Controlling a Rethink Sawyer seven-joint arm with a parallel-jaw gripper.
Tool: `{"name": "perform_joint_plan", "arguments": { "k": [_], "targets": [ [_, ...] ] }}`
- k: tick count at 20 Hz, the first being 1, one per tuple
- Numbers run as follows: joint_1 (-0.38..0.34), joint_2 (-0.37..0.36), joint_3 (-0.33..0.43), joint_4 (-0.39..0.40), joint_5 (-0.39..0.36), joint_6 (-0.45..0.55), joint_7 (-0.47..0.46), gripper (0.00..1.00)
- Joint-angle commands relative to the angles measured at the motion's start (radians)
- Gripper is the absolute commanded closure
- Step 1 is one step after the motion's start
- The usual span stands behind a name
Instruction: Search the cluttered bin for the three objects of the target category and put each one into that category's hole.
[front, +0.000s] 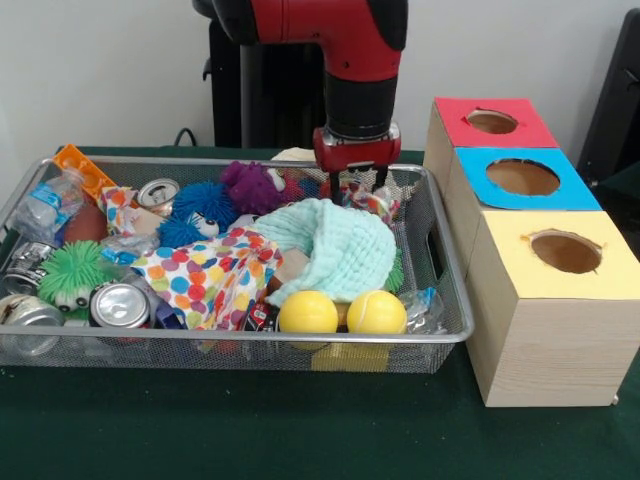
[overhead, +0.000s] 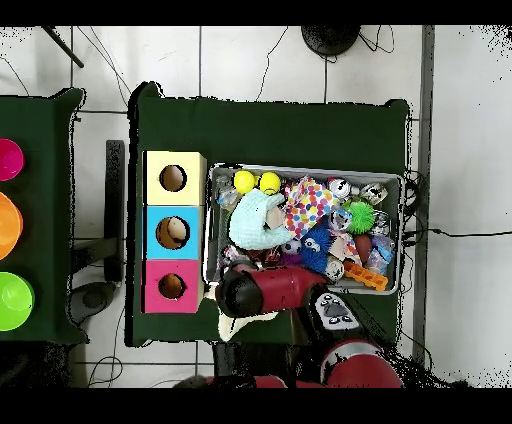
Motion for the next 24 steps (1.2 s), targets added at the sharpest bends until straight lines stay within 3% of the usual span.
{"name": "perform_joint_plan", "arguments": {
  "k": [1, 8, 15, 24],
  "targets": [
    [-0.01, 0.22, -0.028, -0.156, -0.007, -0.15, 0.155, 0.0],
    [0.0, 0.356, -0.049, -0.227, 0.039, -0.218, 0.17, 0.0],
    [-0.039, 0.333, -0.023, -0.23, 0.027, -0.15, 0.132, 0.0],
    [-0.21, 0.242, 0.087, -0.383, -0.075, 0.168, -0.148, 0.0]
  ]
}}
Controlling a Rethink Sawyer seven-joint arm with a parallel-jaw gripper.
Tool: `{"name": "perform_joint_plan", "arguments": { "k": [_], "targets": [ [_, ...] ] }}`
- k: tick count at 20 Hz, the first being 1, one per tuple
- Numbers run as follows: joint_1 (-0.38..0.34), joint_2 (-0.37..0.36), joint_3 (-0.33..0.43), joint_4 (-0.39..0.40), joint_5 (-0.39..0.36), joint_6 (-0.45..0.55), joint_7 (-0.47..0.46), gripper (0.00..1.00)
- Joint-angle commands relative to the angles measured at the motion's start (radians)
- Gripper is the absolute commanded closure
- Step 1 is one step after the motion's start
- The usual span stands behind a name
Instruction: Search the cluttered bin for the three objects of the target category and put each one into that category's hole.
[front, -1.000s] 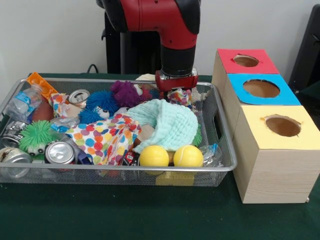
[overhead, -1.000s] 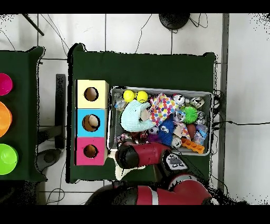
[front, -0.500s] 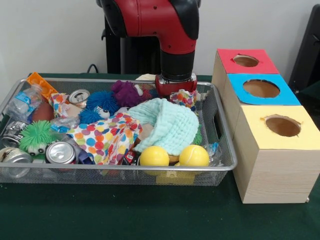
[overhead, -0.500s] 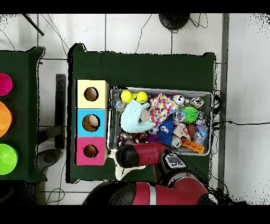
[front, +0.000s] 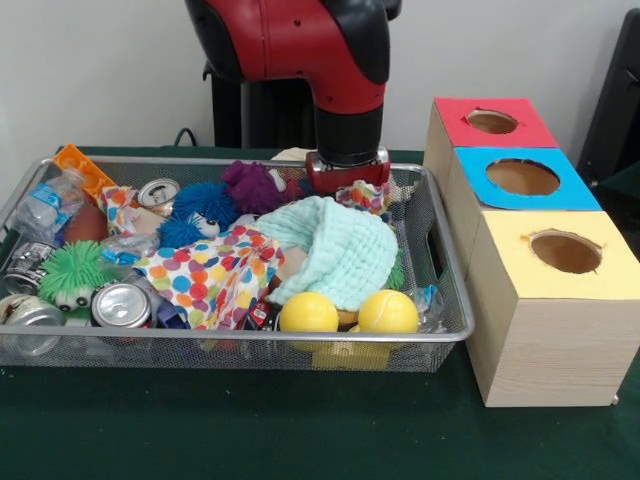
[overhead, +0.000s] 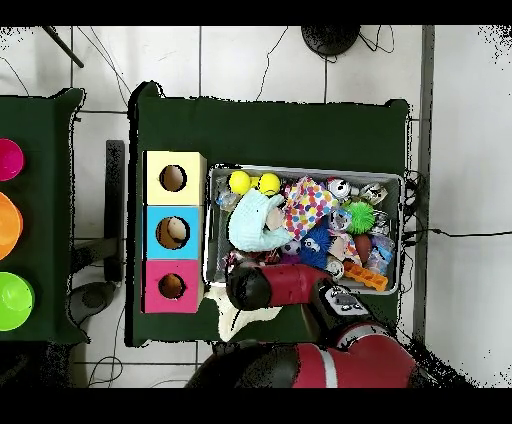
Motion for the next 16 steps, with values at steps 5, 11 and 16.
{"name": "perform_joint_plan", "arguments": {
  "k": [5, 11, 16],
  "targets": [
    [-0.203, 0.142, 0.128, -0.417, -0.147, 0.289, -0.263, 0.0],
    [-0.243, 0.136, 0.22, -0.448, -0.201, 0.401, -0.281, 0.0],
    [-0.232, 0.116, 0.282, -0.44, -0.204, 0.465, -0.234, 0.0]
  ]
}}
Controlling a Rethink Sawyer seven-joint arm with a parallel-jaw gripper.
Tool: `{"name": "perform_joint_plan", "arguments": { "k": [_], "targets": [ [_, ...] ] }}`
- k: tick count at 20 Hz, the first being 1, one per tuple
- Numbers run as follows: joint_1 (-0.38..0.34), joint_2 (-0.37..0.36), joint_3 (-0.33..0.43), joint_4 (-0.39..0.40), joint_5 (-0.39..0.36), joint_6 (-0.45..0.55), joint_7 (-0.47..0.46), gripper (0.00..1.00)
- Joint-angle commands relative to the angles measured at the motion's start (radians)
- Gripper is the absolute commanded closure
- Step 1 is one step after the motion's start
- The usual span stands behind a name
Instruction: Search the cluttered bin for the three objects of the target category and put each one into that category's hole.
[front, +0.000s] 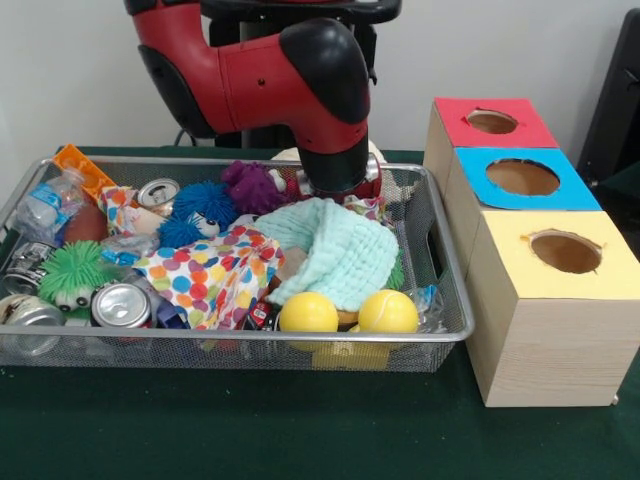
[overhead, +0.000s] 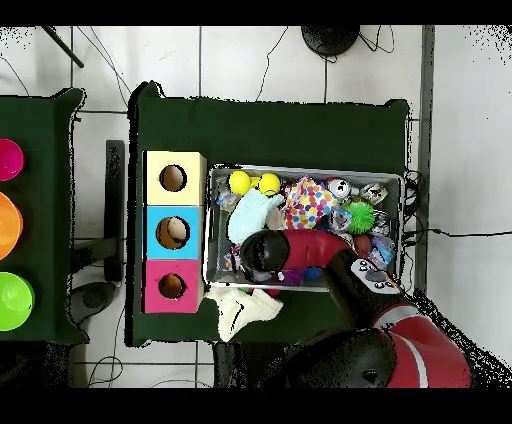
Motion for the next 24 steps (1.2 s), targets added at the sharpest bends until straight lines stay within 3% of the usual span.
{"name": "perform_joint_plan", "arguments": {
  "k": [1, 7, 15, 24],
  "targets": [
    [-0.047, 0.051, 0.066, -0.276, -0.128, 0.0, -0.231, 0.0],
    [-0.01, -0.035, 0.097, -0.282, -0.138, 0.123, -0.238, 0.0],
    [-0.012, -0.218, 0.107, -0.193, -0.117, 0.26, -0.225, 0.0],
    [-0.043, -0.223, 0.119, -0.156, -0.128, 0.223, -0.208, 0.0]
  ]
}}
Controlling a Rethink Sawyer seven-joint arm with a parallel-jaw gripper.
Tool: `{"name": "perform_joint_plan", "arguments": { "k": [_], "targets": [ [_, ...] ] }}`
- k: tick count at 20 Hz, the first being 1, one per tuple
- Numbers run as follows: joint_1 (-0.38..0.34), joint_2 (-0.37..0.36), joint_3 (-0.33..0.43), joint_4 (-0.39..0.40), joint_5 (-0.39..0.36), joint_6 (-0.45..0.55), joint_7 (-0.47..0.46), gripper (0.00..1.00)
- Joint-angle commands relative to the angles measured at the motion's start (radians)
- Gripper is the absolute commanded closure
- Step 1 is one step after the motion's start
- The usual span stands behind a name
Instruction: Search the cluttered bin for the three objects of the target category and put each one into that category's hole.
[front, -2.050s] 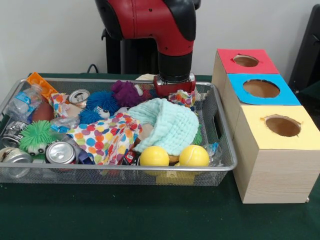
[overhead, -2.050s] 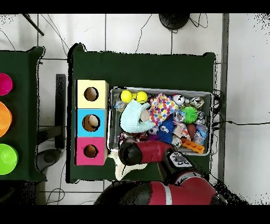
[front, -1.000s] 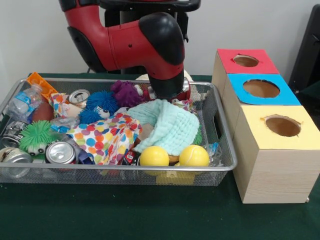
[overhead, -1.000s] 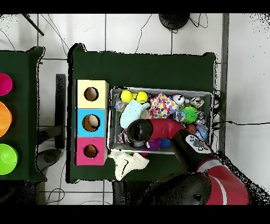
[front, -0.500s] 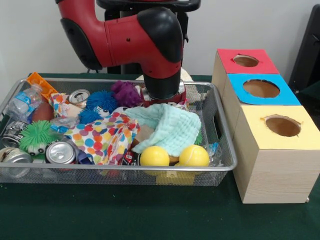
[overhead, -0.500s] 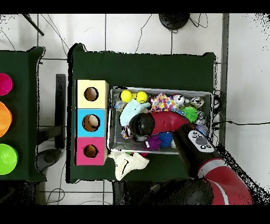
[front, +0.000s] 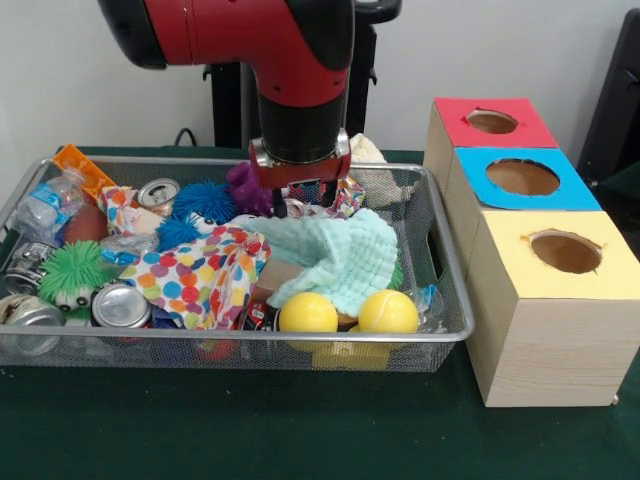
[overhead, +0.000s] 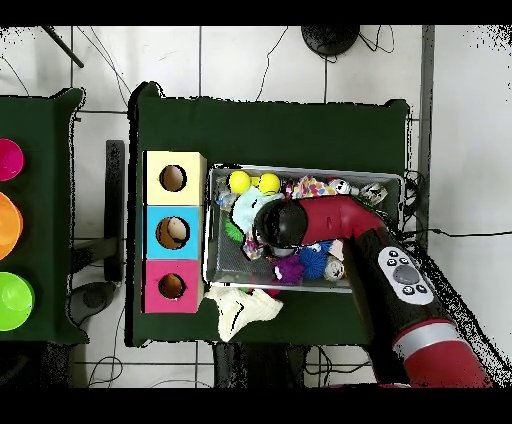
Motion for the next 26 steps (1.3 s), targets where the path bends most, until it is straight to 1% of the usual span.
{"name": "perform_joint_plan", "arguments": {
  "k": [1, 7, 12, 15, 17, 20, 23, 26],
  "targets": [
    [-0.028, -0.025, 0.064, -0.054, -0.048, 0.048, -0.205, 0.0],
    [-0.033, -0.02, 0.057, -0.03, -0.068, -0.002, -0.184, 0.0],
    [-0.047, 0.011, 0.049, -0.008, -0.089, -0.06, -0.157, 0.0],
    [-0.045, 0.043, 0.037, 0.008, -0.115, -0.118, -0.126, 0.0],
    [-0.041, 0.068, 0.023, 0.037, -0.142, -0.182, -0.085, 0.0],
    [-0.028, 0.109, 0.004, 0.079, -0.161, -0.271, -0.011, 0.0],
    [-0.001, 0.141, -0.007, 0.091, -0.159, -0.306, 0.032, 0.0],
    [0.032, 0.177, -0.03, 0.106, -0.154, -0.371, 0.089, 0.0]
  ]
}}
